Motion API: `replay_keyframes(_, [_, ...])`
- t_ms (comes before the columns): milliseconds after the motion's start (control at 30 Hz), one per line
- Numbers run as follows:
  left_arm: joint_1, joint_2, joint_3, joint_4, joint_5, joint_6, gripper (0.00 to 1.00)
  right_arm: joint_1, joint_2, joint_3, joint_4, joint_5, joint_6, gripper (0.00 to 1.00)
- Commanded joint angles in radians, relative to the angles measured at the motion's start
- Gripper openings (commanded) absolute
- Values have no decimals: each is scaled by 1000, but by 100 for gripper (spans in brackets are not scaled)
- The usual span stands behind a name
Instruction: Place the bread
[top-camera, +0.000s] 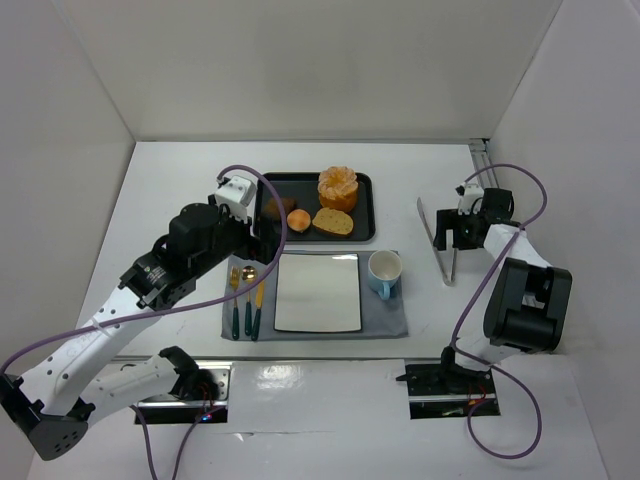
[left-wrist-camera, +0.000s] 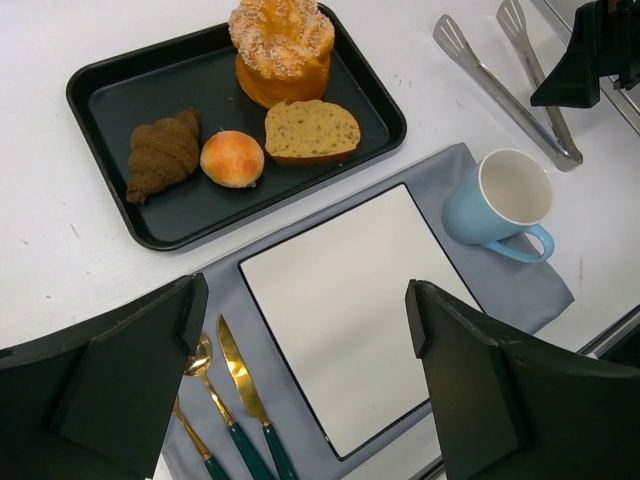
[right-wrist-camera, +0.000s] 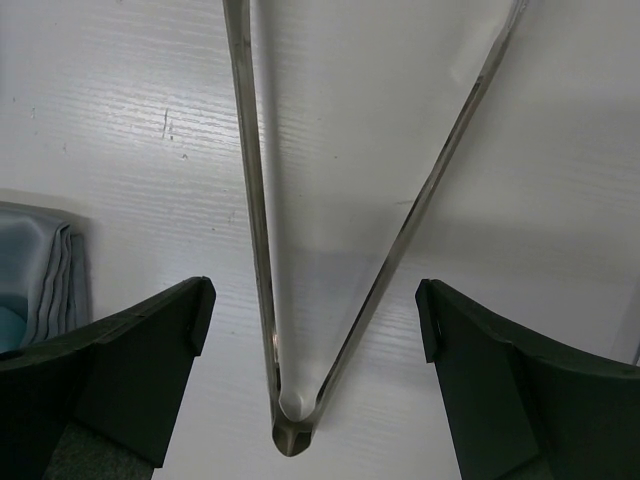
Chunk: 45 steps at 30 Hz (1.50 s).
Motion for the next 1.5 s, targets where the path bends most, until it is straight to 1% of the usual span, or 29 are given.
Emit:
replay_keyframes(0, [-3, -11, 1, 43, 13, 5, 100, -6, 5, 10, -21, -40, 1, 95])
replay_keyframes(233, [-3, 7, 1, 43, 13, 5, 100, -6, 34, 10, -21, -49, -8, 94])
replay_keyframes(667, [-3, 16, 1, 43, 4, 5, 100, 74, 71, 1, 26, 41, 10, 94])
replay_keyframes(733, [-3, 16, 1, 43, 4, 5, 100, 74, 71, 1, 26, 70, 21, 94])
replay_keyframes(1000, [-3, 16, -8, 43, 4, 5, 100, 74, 91, -8, 44, 101, 41, 92])
replay_keyframes(1400, [-3, 16, -8, 43, -5, 5, 100, 147, 129, -8, 94, 211, 70, 92])
replay_keyframes(1467, [-3, 16, -8, 43, -5, 5, 100, 157, 140, -8, 94, 221, 81, 91])
